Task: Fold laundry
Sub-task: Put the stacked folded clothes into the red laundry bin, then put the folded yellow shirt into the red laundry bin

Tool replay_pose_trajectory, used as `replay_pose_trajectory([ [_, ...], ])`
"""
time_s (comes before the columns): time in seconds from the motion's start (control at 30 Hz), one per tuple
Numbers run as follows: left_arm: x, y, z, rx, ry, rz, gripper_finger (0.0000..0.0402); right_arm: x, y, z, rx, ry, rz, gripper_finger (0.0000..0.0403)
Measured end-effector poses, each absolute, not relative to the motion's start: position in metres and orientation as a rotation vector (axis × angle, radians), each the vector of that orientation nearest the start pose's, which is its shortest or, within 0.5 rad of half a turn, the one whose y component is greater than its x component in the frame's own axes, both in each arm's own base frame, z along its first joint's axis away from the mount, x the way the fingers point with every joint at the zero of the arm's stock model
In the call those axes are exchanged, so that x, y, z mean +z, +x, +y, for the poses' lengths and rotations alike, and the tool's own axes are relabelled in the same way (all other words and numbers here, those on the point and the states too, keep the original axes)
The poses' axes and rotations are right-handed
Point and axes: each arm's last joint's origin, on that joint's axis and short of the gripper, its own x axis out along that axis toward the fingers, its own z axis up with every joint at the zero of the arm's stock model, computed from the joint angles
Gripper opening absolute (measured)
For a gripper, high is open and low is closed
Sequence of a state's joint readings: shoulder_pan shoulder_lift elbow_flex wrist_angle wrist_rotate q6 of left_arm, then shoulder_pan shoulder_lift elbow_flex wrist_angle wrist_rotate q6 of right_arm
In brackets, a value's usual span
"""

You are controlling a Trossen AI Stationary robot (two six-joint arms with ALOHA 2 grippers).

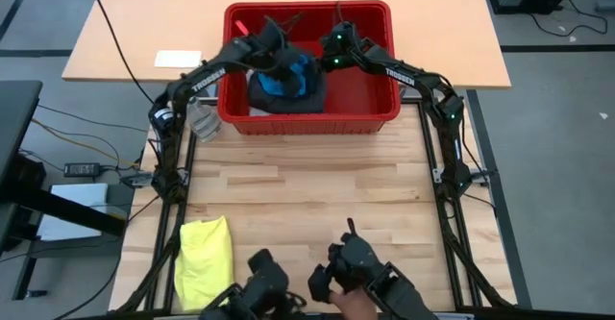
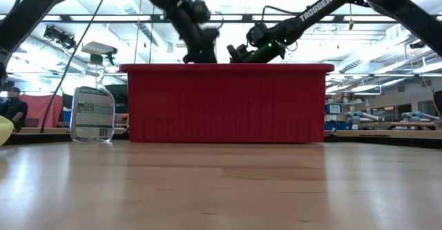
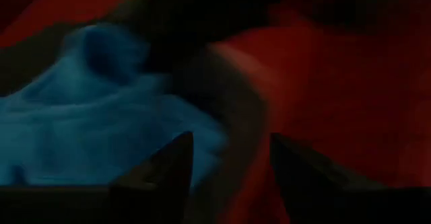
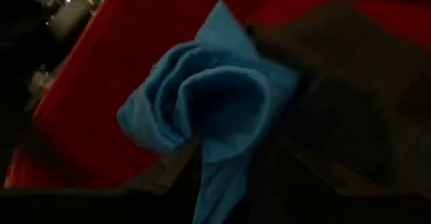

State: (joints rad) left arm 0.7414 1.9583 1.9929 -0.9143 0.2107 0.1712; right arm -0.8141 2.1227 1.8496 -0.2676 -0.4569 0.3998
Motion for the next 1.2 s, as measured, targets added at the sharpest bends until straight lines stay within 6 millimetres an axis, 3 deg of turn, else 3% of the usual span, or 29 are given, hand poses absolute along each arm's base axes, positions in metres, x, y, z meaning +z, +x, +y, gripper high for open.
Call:
replay_pose_trajectory([
  [0.17,0.305,0.300,0.311,0.620,-0.357,0.816,0.0180,0.289,0.347,-0.327,-0.461,0.710,0.414,0.0187],
  [0.43,0.304,0.249,0.373,0.829,-0.308,0.590,0.0161,0.325,0.342,-0.305,-0.516,0.638,0.379,0.0187],
  [0.53,0.305,0.235,0.385,0.836,-0.332,0.527,0.0160,0.328,0.342,-0.295,-0.502,0.651,0.421,0.0187],
  [0.63,0.309,0.232,0.383,0.828,-0.445,0.477,0.0160,0.332,0.343,-0.279,-0.479,0.643,0.476,0.0187],
  [0.73,0.344,0.230,0.362,0.778,-0.432,0.389,0.0160,0.345,0.344,-0.258,-0.475,0.585,0.508,0.0187],
  [0.8,0.380,0.229,0.336,0.745,-0.376,0.329,0.0160,0.357,0.344,-0.242,-0.464,0.543,0.509,0.0187],
  [0.87,0.397,0.230,0.308,0.707,-0.377,0.359,0.0160,0.369,0.343,-0.228,-0.435,0.514,0.495,0.0187],
  [1.1,0.399,0.249,0.200,0.663,-0.433,0.699,0.0160,0.396,0.334,-0.182,-0.338,0.440,0.530,0.0187],
  [1.2,0.379,0.259,0.149,0.650,-0.504,0.743,0.0160,0.402,0.332,-0.158,-0.289,0.414,0.573,0.0187],
])
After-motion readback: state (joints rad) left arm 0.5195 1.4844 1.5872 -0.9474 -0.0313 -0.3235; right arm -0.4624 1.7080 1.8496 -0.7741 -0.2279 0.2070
